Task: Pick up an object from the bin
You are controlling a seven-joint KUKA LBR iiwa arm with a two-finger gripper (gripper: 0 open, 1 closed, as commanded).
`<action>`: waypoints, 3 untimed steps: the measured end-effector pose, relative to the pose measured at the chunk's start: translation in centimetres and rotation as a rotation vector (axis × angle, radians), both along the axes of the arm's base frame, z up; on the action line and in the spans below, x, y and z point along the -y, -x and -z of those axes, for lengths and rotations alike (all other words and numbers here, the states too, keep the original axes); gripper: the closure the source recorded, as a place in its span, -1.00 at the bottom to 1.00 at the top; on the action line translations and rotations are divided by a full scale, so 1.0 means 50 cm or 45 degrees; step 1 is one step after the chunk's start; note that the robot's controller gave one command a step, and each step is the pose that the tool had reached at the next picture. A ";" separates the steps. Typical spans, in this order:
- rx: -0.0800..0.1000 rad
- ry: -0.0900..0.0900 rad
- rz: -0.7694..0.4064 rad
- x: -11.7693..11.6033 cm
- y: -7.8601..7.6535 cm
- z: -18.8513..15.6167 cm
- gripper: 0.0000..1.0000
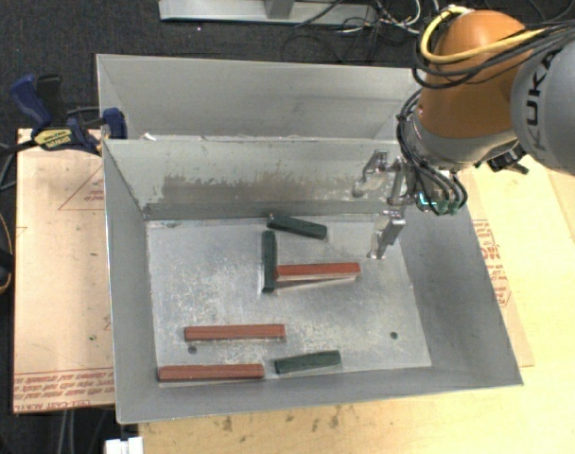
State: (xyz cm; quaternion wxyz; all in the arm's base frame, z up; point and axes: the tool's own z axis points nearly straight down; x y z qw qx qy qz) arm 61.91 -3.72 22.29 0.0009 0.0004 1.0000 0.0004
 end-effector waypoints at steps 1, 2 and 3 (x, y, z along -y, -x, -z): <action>0.010 0.001 -0.029 -0.004 -0.001 0.090 -1.00; 0.006 0.001 -0.036 -0.007 0.003 0.125 -1.00; -0.010 -0.001 -0.096 -0.015 0.037 0.146 -1.00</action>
Offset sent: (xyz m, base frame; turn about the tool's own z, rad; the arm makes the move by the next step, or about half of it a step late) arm -0.0232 0.0293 -0.0981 0.1841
